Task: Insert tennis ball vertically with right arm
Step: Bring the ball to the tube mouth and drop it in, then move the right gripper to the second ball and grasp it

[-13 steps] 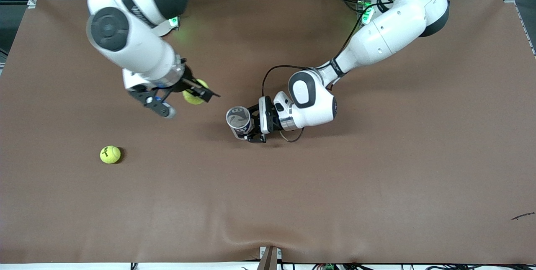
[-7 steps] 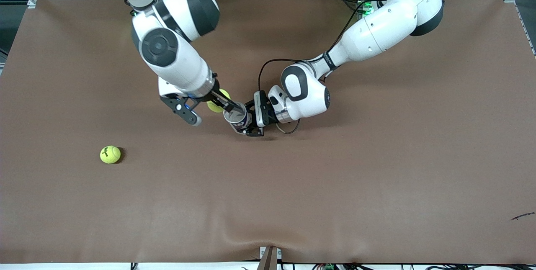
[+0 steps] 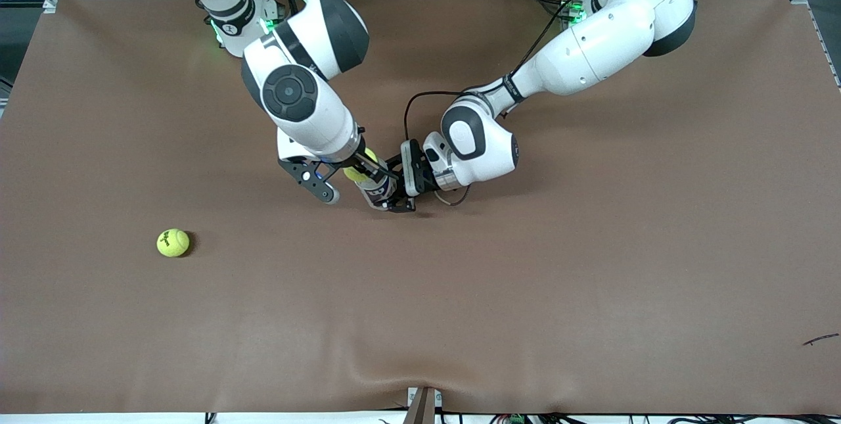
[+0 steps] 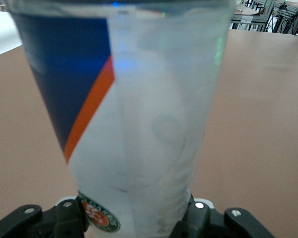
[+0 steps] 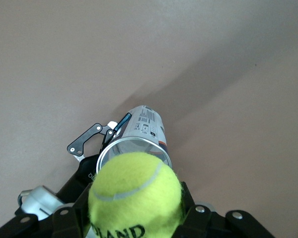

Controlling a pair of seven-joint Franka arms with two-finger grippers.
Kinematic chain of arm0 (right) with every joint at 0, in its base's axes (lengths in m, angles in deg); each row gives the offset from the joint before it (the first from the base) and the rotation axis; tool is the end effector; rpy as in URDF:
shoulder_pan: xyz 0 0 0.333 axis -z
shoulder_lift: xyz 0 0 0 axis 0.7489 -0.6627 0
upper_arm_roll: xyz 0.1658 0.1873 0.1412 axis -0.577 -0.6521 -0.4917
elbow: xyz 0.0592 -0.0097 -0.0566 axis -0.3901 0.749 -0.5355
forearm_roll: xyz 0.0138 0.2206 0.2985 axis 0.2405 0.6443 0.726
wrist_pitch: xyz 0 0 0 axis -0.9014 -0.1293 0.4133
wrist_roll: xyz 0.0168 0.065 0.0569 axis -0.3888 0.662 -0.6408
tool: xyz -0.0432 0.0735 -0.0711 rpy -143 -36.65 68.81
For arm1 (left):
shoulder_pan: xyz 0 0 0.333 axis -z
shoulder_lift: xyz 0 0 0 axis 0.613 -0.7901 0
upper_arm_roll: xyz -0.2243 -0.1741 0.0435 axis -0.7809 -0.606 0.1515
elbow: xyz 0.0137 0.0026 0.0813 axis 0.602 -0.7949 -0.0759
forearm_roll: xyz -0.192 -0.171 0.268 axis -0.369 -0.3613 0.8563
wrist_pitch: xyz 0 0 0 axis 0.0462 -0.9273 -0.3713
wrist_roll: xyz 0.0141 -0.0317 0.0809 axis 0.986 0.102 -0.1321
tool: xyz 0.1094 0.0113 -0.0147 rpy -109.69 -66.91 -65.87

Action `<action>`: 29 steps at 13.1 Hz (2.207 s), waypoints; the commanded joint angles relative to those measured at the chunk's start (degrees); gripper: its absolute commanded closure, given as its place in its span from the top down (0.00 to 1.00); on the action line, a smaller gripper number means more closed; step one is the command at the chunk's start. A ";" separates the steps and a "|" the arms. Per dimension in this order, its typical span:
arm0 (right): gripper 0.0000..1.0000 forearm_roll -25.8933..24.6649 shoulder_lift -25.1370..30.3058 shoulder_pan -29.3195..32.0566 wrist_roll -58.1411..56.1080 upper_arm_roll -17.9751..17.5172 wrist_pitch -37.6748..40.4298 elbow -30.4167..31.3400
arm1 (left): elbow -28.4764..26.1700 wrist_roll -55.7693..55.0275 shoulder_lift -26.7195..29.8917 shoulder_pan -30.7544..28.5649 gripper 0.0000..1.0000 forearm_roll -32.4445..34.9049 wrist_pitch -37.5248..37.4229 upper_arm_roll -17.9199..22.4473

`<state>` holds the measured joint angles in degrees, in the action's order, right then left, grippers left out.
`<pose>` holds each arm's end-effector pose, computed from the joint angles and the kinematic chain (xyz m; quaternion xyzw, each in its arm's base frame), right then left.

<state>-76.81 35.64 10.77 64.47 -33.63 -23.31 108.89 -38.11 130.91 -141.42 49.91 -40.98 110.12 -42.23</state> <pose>0.5250 0.3733 0.3957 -0.9344 0.3457 0.0843 0.0179 0.4702 -0.4777 0.1512 0.6515 -0.5599 0.3663 0.3577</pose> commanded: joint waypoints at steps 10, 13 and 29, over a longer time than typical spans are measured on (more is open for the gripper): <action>1.00 -0.55 -2.96 -2.35 2.00 0.60 -0.63 -1.29 | 0.05 1.76 -0.34 0.64 0.67 -2.18 0.77 -0.03; 1.00 -0.20 -1.65 -1.30 1.91 0.86 -0.20 -1.37 | -0.04 1.76 -0.25 0.64 0.68 -2.18 0.77 -0.03; 1.00 -8.28 -9.26 38.76 -39.92 1.04 -5.35 -1.38 | -0.04 1.76 0.01 0.64 0.79 -2.18 0.77 -0.03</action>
<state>-83.20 30.24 47.42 26.78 -31.39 -25.02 108.50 -38.26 131.16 -141.43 50.14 -41.45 110.09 -42.30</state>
